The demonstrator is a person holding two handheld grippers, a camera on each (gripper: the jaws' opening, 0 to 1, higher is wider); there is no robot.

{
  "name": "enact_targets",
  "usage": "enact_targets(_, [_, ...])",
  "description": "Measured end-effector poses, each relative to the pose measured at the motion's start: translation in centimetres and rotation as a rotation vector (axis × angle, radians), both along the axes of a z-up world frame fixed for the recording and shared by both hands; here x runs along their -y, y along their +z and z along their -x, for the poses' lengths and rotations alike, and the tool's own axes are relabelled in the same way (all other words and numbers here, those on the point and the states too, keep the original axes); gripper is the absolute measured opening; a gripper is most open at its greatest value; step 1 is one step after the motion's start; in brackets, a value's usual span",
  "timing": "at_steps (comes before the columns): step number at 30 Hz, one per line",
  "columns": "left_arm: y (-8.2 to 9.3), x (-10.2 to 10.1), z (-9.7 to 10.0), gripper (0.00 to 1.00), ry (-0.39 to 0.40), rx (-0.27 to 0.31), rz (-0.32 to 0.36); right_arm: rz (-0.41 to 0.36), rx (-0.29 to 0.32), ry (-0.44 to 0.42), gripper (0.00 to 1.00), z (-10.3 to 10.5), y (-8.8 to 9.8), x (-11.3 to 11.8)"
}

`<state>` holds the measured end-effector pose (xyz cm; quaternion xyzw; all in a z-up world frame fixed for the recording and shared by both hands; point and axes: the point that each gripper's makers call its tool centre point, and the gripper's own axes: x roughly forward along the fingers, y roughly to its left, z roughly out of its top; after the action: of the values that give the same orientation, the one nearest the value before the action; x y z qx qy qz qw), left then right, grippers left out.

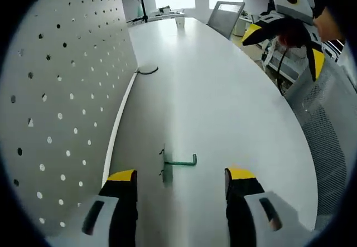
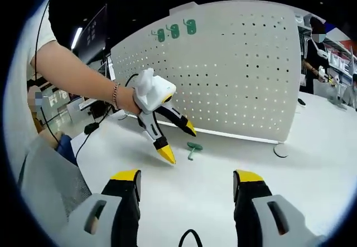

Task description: Insert the hook assembly into the mounting plate slot until the hook locks in place.

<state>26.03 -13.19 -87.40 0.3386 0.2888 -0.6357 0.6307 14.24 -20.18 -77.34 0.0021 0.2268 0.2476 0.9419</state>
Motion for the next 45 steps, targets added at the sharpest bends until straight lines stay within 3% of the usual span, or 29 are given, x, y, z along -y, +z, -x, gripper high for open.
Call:
enact_targets(5, [-0.9,-0.3,-0.2,0.64,-0.004,-0.002,-0.024,-0.003,0.002,-0.004,0.65,-0.1,0.0,0.0])
enact_targets(6, [-0.8,-0.1,-0.3,0.64,0.024,-0.023,-0.006,-0.003,0.002,-0.004,0.65,-0.1,0.0,-0.1])
enact_targets(12, [-0.8,0.1,0.1,0.60,0.016,-0.047,0.006,-0.009,0.000,-0.010,0.64,-0.2,-0.1,0.1])
enact_targets(20, [-0.6,0.3,-0.6,0.52,0.050,-0.046,0.033,-0.010,0.002,-0.014,0.64,-0.3,0.0,0.2])
enact_targets(25, [-0.7,-0.4,-1.1,0.31,0.078,-0.035,0.016,-0.016,0.006,-0.025,0.63,-0.3,0.1,0.4])
enact_targets(39, [-0.8,0.3,-1.9,0.16,0.147,-0.008,0.034,-0.030,0.006,-0.035,0.63,-0.2,0.0,0.6])
enact_targets(45, [-0.9,0.5,-2.6,0.05,0.149,0.050,0.034,-0.025,0.005,-0.036,0.62,-0.2,0.0,0.8])
